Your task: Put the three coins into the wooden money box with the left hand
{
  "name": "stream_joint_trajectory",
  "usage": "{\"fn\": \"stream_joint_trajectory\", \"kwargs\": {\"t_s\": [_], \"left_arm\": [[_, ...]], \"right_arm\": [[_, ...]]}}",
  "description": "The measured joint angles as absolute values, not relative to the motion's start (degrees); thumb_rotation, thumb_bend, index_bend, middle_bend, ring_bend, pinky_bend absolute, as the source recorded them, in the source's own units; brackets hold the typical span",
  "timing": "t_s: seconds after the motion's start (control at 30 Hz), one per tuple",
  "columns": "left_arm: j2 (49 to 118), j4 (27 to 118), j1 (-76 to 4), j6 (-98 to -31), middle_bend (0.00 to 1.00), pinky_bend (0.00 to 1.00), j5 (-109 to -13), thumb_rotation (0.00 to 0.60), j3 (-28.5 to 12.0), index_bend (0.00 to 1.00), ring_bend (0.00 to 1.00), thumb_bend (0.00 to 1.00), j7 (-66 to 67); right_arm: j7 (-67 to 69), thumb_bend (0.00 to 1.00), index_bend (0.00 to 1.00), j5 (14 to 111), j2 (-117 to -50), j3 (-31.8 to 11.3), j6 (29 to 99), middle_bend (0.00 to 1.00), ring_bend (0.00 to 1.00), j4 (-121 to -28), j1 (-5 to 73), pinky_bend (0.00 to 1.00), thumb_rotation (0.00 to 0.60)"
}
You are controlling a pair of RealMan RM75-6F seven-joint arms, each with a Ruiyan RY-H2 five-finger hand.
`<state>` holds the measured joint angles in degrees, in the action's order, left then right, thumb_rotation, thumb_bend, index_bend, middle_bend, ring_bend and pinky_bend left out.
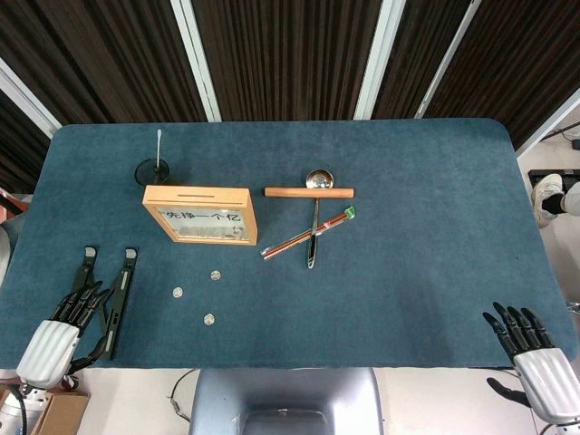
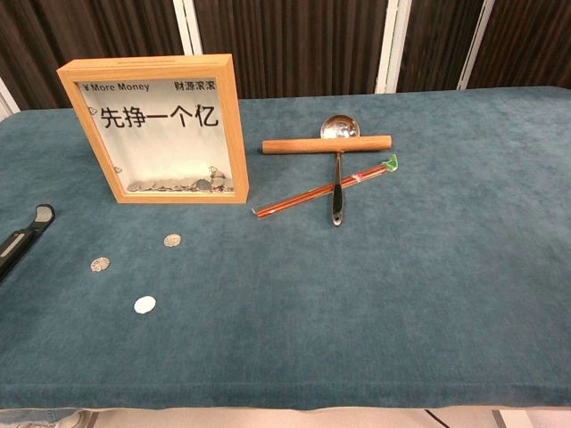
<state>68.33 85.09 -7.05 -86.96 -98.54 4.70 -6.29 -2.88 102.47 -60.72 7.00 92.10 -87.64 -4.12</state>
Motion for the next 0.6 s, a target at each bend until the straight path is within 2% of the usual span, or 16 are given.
{"fn": "stream_joint_trajectory", "kwargs": {"t_s": [0.17, 0.2, 0.27, 0.3, 0.33, 0.4, 0.47, 0.6], "left_arm": [[68.8, 84.9, -7.6, -86.6, 0.01, 0.14, -99.4, 0.6, 4.8, 0.0, 0.0, 0.4, -7.0], [69.1, 84.8, -7.8, -86.5, 0.07, 0.2, -99.6, 0.6, 4.8, 0.01, 0.04, 0.4, -7.5], [70.5, 84.2, -8.3, -86.4, 0.31, 0.45, -99.9, 0.6, 4.6, 0.06, 0.26, 0.4, -8.3], [71.3, 83.9, -8.5, -86.4, 0.55, 0.67, -100.0, 0.6, 4.4, 0.14, 0.5, 0.4, -8.4], [72.4, 83.5, -8.7, -86.5, 0.78, 0.85, -100.1, 0.6, 4.1, 0.22, 0.74, 0.41, -8.5], [75.5, 82.3, -9.2, -86.8, 0.99, 1.0, -100.5, 0.6, 3.5, 0.36, 0.98, 0.41, -8.7], [79.3, 80.9, -10.0, -86.3, 1.0, 1.0, -100.7, 0.6, 3.1, 0.42, 1.0, 0.41, -9.2], [85.9, 78.2, -12.0, -82.4, 1.0, 1.0, -100.0, 0.6, 2.4, 0.44, 1.0, 0.4, -6.9]], "right_arm": [[-2.9, 0.15, 0.0, 102.3, -60.7, 7.0, 91.8, 0.0, 0.0, -87.9, -4.0, 0.0, 0.6], [-2.8, 0.15, 0.0, 102.3, -60.7, 7.0, 91.9, 0.0, 0.0, -87.8, -4.0, 0.0, 0.6], [-2.9, 0.15, 0.0, 102.1, -60.7, 6.9, 92.0, 0.0, 0.0, -87.7, -4.1, 0.0, 0.6], [-2.8, 0.15, 0.0, 101.9, -60.6, 6.9, 91.9, 0.0, 0.0, -87.7, -4.1, 0.0, 0.6], [-2.8, 0.15, 0.0, 101.8, -60.6, 6.9, 91.9, 0.0, 0.0, -87.7, -4.2, 0.0, 0.6], [-2.6, 0.15, 0.0, 101.4, -60.6, 6.7, 92.0, 0.0, 0.0, -87.7, -4.3, 0.0, 0.6], [-2.5, 0.15, 0.0, 101.4, -60.5, 6.6, 92.3, 0.0, 0.0, -87.7, -4.3, 0.0, 0.6], [-2.2, 0.15, 0.0, 101.3, -60.5, 6.6, 92.2, 0.0, 0.0, -87.6, -4.3, 0.0, 0.6]]}}
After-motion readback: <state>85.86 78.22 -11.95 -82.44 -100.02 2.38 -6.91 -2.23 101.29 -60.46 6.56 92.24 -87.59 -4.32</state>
